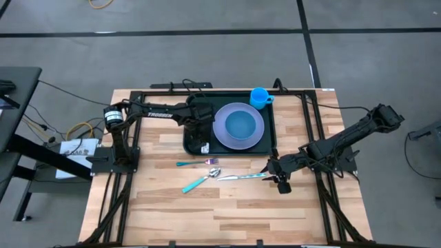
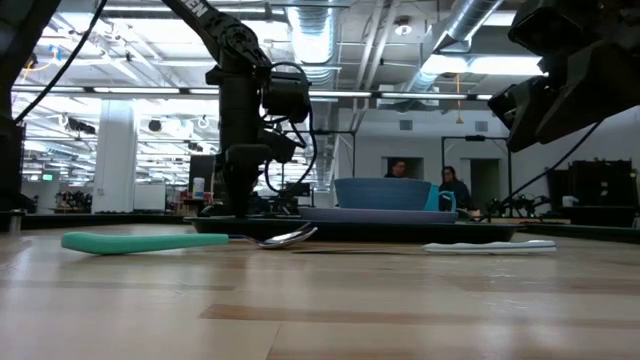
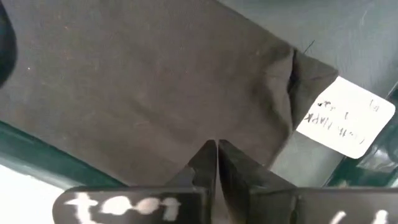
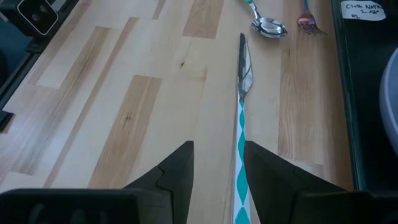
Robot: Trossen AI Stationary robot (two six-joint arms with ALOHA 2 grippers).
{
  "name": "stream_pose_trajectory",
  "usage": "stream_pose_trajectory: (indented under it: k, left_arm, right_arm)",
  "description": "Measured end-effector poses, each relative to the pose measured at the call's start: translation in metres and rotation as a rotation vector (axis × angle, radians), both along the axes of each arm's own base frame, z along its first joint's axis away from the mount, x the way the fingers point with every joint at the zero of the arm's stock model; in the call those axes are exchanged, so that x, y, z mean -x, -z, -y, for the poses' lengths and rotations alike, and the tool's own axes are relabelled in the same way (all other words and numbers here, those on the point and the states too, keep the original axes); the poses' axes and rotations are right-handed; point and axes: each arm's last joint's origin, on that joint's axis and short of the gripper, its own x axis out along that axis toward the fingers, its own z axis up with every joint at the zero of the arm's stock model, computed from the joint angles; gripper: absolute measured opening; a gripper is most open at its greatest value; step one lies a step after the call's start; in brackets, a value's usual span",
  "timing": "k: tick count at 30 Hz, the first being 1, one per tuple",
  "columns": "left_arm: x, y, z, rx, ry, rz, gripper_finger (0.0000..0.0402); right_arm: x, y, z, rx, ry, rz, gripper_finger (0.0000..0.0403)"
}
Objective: Set up tray
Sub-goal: Put the napkin to the left side of the purple plate and blue bowl on the black serving tray
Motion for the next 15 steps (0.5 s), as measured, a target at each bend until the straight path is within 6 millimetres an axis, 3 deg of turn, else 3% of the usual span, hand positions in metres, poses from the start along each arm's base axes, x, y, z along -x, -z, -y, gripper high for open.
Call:
stream_pose_trajectory:
  k: [15]
  left_arm:
    - [-0.0023, 0.0088, 0.0034, 0.104, 0.003, 0.007, 0.0]
  right_arm:
    - [0.0, 0.0, 0.0, 0.0, 0.0, 0.0, 0.0131]
